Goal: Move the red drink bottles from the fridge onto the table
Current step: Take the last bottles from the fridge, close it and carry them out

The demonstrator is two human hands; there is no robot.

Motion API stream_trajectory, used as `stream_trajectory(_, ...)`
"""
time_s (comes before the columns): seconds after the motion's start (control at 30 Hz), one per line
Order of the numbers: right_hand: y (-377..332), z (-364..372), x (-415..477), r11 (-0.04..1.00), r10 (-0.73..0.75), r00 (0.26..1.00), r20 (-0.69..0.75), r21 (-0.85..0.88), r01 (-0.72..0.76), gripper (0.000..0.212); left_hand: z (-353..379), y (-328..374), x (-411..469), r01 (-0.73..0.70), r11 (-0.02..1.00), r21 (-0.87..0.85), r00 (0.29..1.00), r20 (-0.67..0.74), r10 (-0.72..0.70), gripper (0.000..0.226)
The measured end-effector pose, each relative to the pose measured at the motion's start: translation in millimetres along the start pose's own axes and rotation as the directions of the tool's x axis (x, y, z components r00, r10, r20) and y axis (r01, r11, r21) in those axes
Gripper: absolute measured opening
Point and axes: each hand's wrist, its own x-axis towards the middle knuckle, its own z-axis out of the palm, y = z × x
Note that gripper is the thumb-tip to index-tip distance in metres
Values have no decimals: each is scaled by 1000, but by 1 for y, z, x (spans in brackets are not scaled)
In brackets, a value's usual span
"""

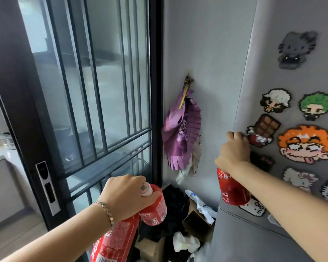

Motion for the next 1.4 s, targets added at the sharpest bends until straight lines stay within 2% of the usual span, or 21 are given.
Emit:
stream_trajectory(0.13,-4,3,-9,992,-17,999,27,126,14,41,-1,-4,-6,25,999,28,999,20,-25,52)
stream_trajectory(0.27,-21,1,-29,954,-153,986,58,270,132,36,-4,-1,-19,63,995,77,997,42,-66,51)
stream_trajectory(0.4,-47,-11,-47,864,-307,951,25,426,268,26,-7,5,-43,186,978,96,981,46,-191,51)
stream_trajectory(0.5,-67,-23,-65,751,-462,884,-71,500,432,27,-9,10,-70,312,944,112,947,50,-319,54)
stream_trajectory(0.57,-80,-33,-78,632,-580,799,-162,528,566,27,-12,16,-94,410,902,136,908,29,-417,54)
stream_trajectory(0.7,-105,-48,-115,401,-711,628,-315,553,731,25,-19,26,-148,561,797,223,820,-19,-571,53)
stream_trajectory(0.87,-142,-73,-199,78,-827,327,-457,483,872,27,-42,49,-258,723,607,331,648,-18,-762,53)
stream_trajectory(0.97,-159,-101,-272,-102,-858,142,-493,435,895,30,-63,69,-342,796,475,376,519,-18,-855,54)
stream_trajectory(1.03,-163,-118,-313,-169,-859,62,-508,396,902,32,-74,77,-383,824,396,404,447,-35,-894,55)
stream_trajectory(1.07,-168,-132,-347,-228,-857,-1,-515,376,898,32,-84,88,-419,849,335,409,388,-51,-920,55)
stream_trajectory(1.13,-170,-149,-384,-278,-851,-51,-523,366,888,31,-99,98,-455,859,261,440,316,-56,-947,56)
stream_trajectory(1.27,-168,-204,-531,-488,-780,-257,-570,296,821,26,-139,147,-597,896,45,443,128,-158,-979,52)
stream_trajectory(1.33,-162,-226,-589,-533,-759,-300,-578,287,796,26,-155,167,-651,907,-24,421,58,-181,-982,48)
stream_trajectory(1.4,-157,-247,-650,-604,-724,-374,-579,272,749,28,-171,187,-704,903,-86,420,4,-209,-978,49)
